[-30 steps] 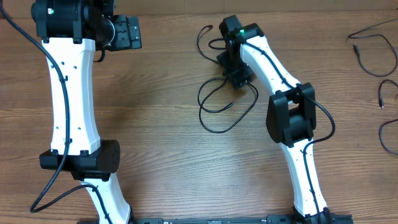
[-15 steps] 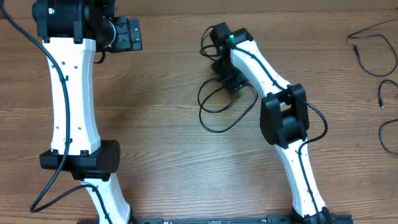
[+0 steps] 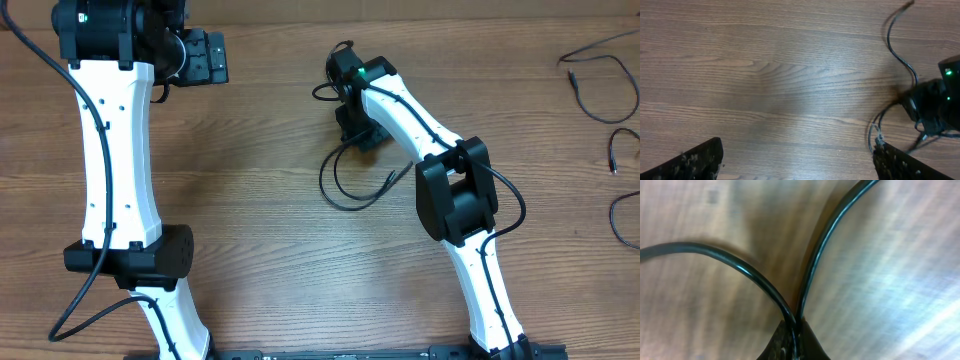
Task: Untangle cables
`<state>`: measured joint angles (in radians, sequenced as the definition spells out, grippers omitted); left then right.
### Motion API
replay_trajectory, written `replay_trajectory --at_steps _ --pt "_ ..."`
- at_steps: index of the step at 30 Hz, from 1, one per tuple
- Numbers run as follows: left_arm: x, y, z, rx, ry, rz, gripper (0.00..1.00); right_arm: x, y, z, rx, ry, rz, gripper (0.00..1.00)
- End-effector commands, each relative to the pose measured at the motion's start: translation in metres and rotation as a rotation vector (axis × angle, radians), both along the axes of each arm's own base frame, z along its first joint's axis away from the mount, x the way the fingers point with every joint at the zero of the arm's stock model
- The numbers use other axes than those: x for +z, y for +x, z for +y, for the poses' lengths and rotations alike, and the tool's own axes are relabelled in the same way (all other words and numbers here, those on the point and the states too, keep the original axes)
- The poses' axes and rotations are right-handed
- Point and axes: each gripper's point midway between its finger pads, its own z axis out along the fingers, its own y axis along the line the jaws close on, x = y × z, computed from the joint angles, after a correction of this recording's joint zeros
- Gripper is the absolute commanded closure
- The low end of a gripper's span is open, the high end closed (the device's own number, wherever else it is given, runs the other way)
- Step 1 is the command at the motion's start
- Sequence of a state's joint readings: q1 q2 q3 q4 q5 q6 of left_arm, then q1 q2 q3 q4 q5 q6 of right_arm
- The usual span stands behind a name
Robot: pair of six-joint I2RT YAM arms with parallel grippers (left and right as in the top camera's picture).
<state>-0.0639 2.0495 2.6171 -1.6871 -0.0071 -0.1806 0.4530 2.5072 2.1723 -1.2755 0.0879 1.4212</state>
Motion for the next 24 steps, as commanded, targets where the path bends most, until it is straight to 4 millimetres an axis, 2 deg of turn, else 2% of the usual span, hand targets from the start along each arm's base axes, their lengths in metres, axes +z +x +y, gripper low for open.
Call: replay_trajectory --at_steps 1,7,13,16,20,24 --pt "0.010 -0.002 -0.003 -0.027 -0.003 -0.028 0.04 -0.040 -0.029 -0.030 -0.002 -0.173 0.137 0.96" --pt "0.010 -0.003 -0.006 -0.033 -0.016 -0.027 0.04 0.015 -0.013 -0.045 0.011 -0.263 0.062 0.96" --pt "0.010 -0.003 -0.007 -0.037 -0.024 -0.027 0.04 0.074 0.000 -0.047 0.082 -0.264 -0.012 0.96" --pt "0.010 -0.003 -0.007 -0.037 -0.024 -0.027 0.04 0.096 0.005 -0.050 0.145 -0.272 -0.042 0.96" --pt "0.010 -0.003 -0.008 -0.038 -0.024 -0.027 0.04 0.119 0.012 -0.049 0.204 -0.259 -0.095 0.96" --pt "0.010 -0.003 -0.012 -0.049 -0.044 -0.025 0.04 0.123 0.015 -0.060 0.194 -0.255 -0.095 0.96"
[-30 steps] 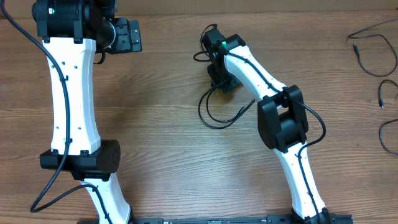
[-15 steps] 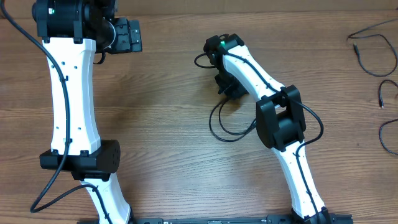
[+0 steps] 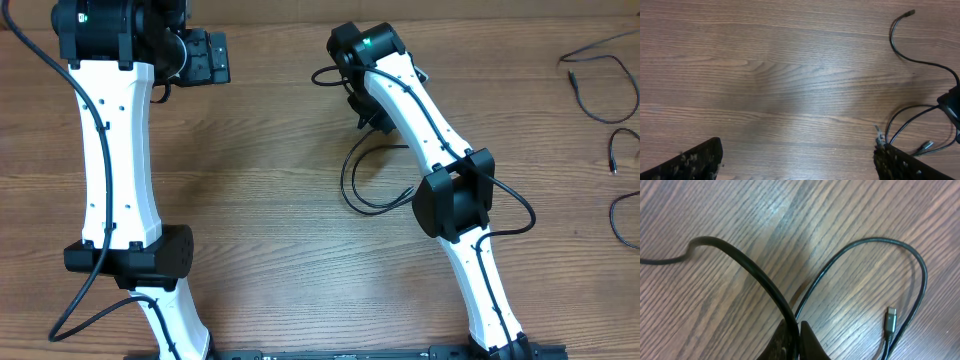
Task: Untangle cables
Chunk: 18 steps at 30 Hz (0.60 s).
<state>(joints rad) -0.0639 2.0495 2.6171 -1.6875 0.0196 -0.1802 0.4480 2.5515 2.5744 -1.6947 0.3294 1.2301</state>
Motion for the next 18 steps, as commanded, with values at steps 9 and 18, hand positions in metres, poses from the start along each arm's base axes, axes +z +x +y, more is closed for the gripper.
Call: replay_trajectory --at_steps 9,18 --pt "0.010 -0.003 -0.011 -0.046 -0.040 -0.027 0.04 0.010 -0.010 0.004 -0.047 0.143 0.047 0.96" --pt "0.010 -0.003 -0.012 -0.048 -0.040 -0.027 0.04 -0.008 -0.028 0.012 -0.201 0.178 0.108 0.23"
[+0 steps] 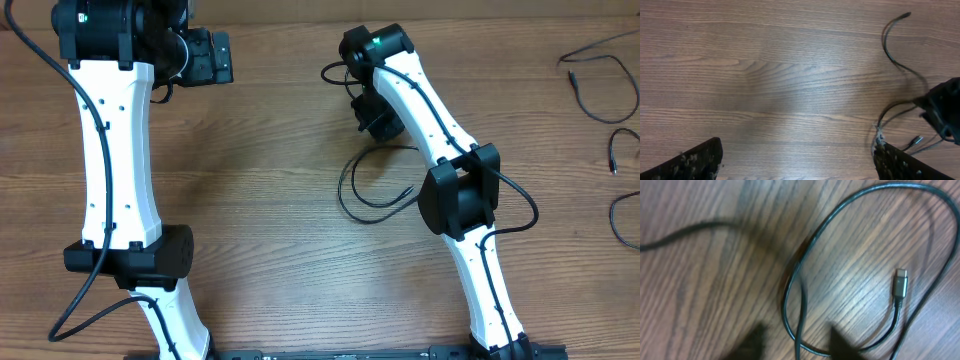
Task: Untangle cables
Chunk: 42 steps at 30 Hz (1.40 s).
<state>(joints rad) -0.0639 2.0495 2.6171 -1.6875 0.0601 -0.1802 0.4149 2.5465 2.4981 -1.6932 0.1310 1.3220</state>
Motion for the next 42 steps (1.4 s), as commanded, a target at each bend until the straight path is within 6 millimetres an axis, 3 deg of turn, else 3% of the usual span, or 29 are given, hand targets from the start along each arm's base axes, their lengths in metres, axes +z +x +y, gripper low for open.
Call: replay_trajectory --at_steps 1,4,12,20,21,23,27,30,32,33,34,39,42 --pt "0.010 -0.003 -0.005 -0.031 -0.004 -0.029 0.04 0.010 -0.009 0.001 -0.065 0.016 -0.001 0.21" --pt "0.010 -0.003 -0.005 -0.032 -0.004 -0.029 0.04 0.000 -0.018 -0.002 -0.066 -0.005 0.042 0.16" --pt "0.010 -0.003 -0.007 -0.036 -0.010 -0.029 0.04 -0.048 -0.045 -0.013 -0.113 -0.063 0.154 0.17" --pt "0.010 -0.003 -0.007 -0.038 -0.009 -0.029 0.04 -0.088 -0.047 -0.011 -0.062 -0.030 0.152 0.17" --pt "0.010 -0.003 -0.007 -0.039 -0.009 -0.029 0.04 -0.090 -0.047 -0.010 -0.063 -0.023 0.152 0.23" --pt "0.010 -0.003 -0.007 -0.039 -0.009 -0.029 0.04 -0.089 -0.047 -0.007 -0.067 -0.007 0.155 0.45" --pt "0.010 -0.003 -0.007 -0.050 -0.003 -0.031 0.04 -0.066 -0.037 -0.004 -0.064 0.003 0.110 0.49" --pt "0.010 -0.003 -0.007 -0.052 -0.003 -0.031 0.04 -0.046 -0.030 -0.003 -0.062 0.014 0.071 0.39" --pt "0.010 -0.003 -0.008 -0.053 -0.005 -0.031 0.04 -0.040 -0.028 -0.002 -0.062 0.021 0.054 0.27" --pt "0.010 -0.003 -0.009 -0.058 -0.014 -0.030 0.04 -0.039 -0.028 -0.002 -0.065 0.021 0.053 0.17" --pt "0.010 -0.003 -0.013 -0.067 -0.031 -0.029 0.04 -0.039 -0.031 -0.001 -0.074 0.021 0.061 0.00" --pt "0.010 -0.003 -0.013 -0.075 -0.028 -0.030 0.04 -0.038 -0.029 -0.003 -0.157 0.003 0.041 0.00" --pt "0.010 -0.003 -0.013 -0.082 -0.025 -0.031 0.04 -0.040 -0.018 0.000 -0.147 0.010 -0.009 0.00"
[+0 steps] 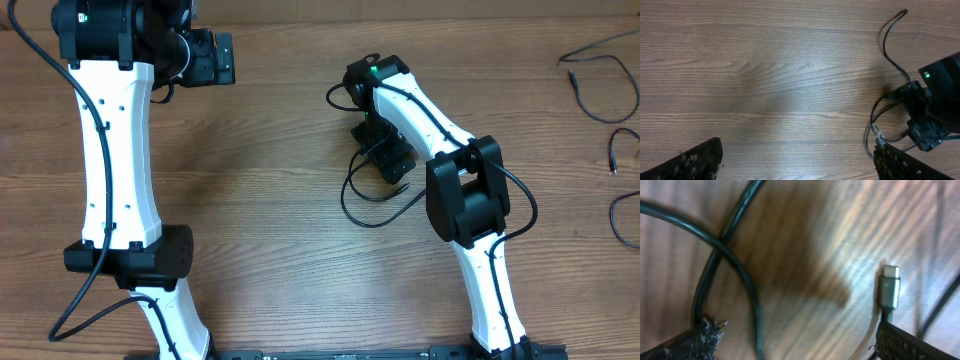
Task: Untangle cables
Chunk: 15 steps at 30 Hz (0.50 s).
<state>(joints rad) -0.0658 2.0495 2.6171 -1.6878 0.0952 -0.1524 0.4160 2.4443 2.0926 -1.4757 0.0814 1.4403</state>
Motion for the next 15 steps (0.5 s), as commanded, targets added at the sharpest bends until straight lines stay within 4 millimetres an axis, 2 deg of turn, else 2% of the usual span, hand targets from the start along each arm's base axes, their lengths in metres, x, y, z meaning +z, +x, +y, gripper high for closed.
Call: replay_trajectory --at_steps 1,8,15 --pt "0.010 -0.003 -0.006 -0.043 -0.004 -0.032 0.04 0.012 0.020 0.010 -0.005 0.021 -0.103 0.00" --pt "0.010 -0.003 -0.006 -0.058 0.004 -0.034 0.04 0.032 0.026 0.016 0.029 -0.008 -0.186 0.00" --pt "0.010 -0.002 -0.004 -0.057 0.014 -0.034 0.04 0.036 0.024 0.023 0.032 0.019 -0.186 0.00"
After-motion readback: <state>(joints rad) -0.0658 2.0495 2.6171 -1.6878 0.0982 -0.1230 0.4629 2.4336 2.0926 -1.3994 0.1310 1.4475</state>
